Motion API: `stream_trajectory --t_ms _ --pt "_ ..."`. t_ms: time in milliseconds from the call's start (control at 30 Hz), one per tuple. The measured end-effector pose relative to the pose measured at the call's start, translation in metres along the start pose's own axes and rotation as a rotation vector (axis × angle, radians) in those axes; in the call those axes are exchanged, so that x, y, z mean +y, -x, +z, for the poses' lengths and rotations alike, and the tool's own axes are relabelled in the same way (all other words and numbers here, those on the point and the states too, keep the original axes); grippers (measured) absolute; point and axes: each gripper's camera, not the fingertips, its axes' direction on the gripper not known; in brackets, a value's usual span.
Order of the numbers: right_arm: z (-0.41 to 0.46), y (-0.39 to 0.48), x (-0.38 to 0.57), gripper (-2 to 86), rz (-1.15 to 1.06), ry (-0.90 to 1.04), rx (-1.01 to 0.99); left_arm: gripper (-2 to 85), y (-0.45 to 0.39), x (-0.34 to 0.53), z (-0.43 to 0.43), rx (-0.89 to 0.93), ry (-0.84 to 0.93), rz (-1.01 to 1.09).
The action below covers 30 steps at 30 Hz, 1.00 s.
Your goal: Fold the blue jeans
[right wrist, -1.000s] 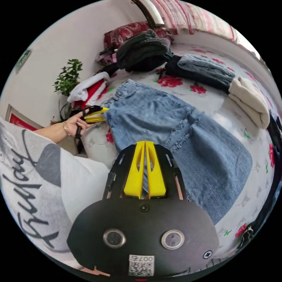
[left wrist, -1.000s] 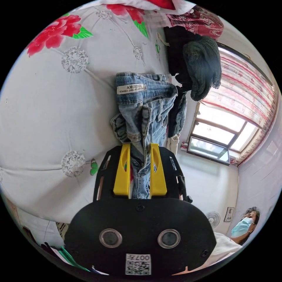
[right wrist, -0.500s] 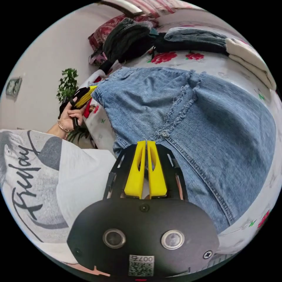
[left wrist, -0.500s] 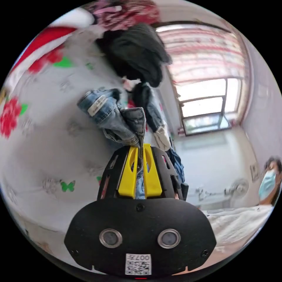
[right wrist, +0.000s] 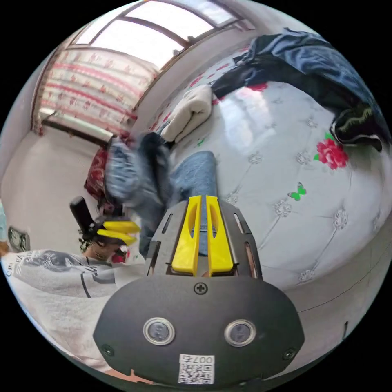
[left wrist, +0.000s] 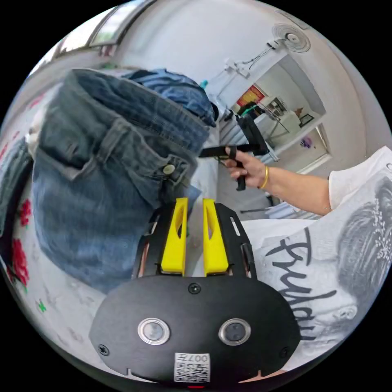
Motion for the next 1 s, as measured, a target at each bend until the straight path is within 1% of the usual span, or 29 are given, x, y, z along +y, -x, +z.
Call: stream_trajectory --t_ms 67,133,233,300,367,433,467,500,600,667,700,733,800,833,933,1000 --pt "-0.008 -0.012 -0.002 3.3 0.044 -0.024 -0.045 7.2 0.006 0.005 0.009 0.048 0.003 -0.035" --pt "-0.004 -0.022 -0.007 5.4 0.071 0.006 -0.075 7.8 0.014 0.017 0.004 0.024 -0.008 -0.079" --pt "0.013 -0.03 -0.021 8.1 0.098 0.077 -0.097 8.4 0.048 0.052 -0.026 -0.078 -0.08 -0.269" --pt "0.025 -0.033 -0.032 9.3 0.104 0.124 -0.104 9.2 0.082 0.088 -0.052 -0.114 -0.166 -0.474" --pt "0.038 -0.037 -0.041 10.2 0.118 0.174 -0.1 10.3 0.104 0.111 -0.063 -0.125 -0.215 -0.607" --pt "0.061 -0.042 -0.05 10.8 0.15 0.287 -0.126 11.1 0.122 0.125 -0.064 -0.107 -0.244 -0.694" --pt "0.06 -0.04 -0.052 10.8 0.151 0.279 -0.093 11.6 0.132 0.13 -0.059 -0.087 -0.256 -0.733" --pt "0.064 -0.032 -0.054 10.7 0.103 0.316 -0.059 12.0 0.141 0.131 -0.051 -0.063 -0.265 -0.761" --pt "0.07 -0.011 -0.056 10.0 0.031 0.387 0.018 12.6 0.162 0.119 -0.024 0.034 -0.251 -0.786" --pt "0.074 -0.003 -0.057 9.4 0.019 0.423 0.055 11.6 0.171 0.106 -0.014 0.058 -0.235 -0.79" --pt "0.083 0.0 -0.057 8.7 0.027 0.492 0.003 10.0 0.175 0.097 -0.011 0.071 -0.212 -0.777" --pt "0.087 0.003 -0.059 7.8 0.044 0.518 -0.015 8.8 0.178 0.093 -0.011 0.075 -0.198 -0.779" --pt "0.09 0.017 -0.065 6.3 0.016 0.548 -0.061 5.3 0.186 0.077 -0.018 0.106 -0.189 -0.757" --pt "0.088 0.033 -0.071 5.3 -0.023 0.53 -0.093 5.1 0.187 0.073 -0.024 0.105 -0.198 -0.741" --pt "0.084 0.087 -0.095 3.6 -0.14 0.478 -0.149 4.2 0.188 0.044 -0.065 0.114 -0.304 -0.646" --pt "0.084 0.123 -0.116 2.9 -0.204 0.443 -0.192 3.8 0.194 0.018 -0.11 0.131 -0.409 -0.596"
